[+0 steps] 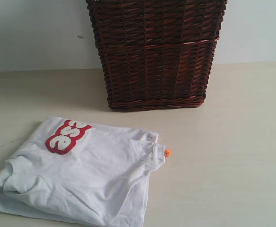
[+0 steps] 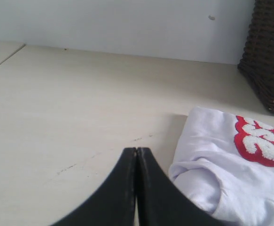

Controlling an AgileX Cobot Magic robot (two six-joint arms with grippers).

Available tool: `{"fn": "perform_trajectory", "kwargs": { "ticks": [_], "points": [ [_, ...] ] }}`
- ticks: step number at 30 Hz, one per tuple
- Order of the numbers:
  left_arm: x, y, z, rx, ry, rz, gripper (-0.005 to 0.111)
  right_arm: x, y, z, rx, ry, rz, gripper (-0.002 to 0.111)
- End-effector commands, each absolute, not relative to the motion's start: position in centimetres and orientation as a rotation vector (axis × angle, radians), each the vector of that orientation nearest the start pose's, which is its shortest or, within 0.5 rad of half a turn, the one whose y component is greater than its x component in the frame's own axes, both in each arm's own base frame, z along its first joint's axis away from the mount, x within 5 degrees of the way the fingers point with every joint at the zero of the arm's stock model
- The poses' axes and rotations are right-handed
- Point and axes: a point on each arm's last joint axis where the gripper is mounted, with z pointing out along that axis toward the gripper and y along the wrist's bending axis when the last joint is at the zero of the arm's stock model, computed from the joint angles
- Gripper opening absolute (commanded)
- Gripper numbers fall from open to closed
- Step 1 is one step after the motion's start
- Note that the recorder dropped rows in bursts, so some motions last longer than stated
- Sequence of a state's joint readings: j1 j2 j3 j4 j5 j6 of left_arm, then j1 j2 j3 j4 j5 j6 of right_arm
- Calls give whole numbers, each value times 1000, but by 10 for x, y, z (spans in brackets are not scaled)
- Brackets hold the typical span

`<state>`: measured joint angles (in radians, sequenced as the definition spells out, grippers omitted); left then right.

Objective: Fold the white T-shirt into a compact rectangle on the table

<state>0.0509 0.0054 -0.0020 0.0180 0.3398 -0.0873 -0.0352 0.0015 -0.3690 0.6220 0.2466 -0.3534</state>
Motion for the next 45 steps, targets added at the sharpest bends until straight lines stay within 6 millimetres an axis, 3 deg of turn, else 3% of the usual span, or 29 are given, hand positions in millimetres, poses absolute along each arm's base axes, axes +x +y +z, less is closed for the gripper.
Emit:
{"fn": "perform_trajectory", "kwargs": {
  "ticks": [1,10,16,20,24,26,32,41,45],
  "points": [
    [54,3,183,-111,1816,-2,0,21,12,314,71,1324,283,0],
    [54,3,183,-111,1816,-2,0,20,9,319,146,1258,340,0],
    [54,3,183,-111,1816,-2,0,21,2,319,173,1213,239,0],
    [54,3,183,-111,1816,-2,0,28,-1,307,192,1166,235,0],
    [54,3,183,-111,1816,-2,0,34,10,285,2,994,209,0],
    [54,3,183,-111,1816,-2,0,36,11,270,-10,946,231,0],
    [54,3,183,-111,1816,-2,0,46,2,248,120,1078,228,0],
    [54,3,183,-111,1816,-2,0,54,-1,225,4,1349,-41,0],
    [54,3,183,-111,1816,-2,0,56,-2,212,-16,1501,-73,0]
  ]
}}
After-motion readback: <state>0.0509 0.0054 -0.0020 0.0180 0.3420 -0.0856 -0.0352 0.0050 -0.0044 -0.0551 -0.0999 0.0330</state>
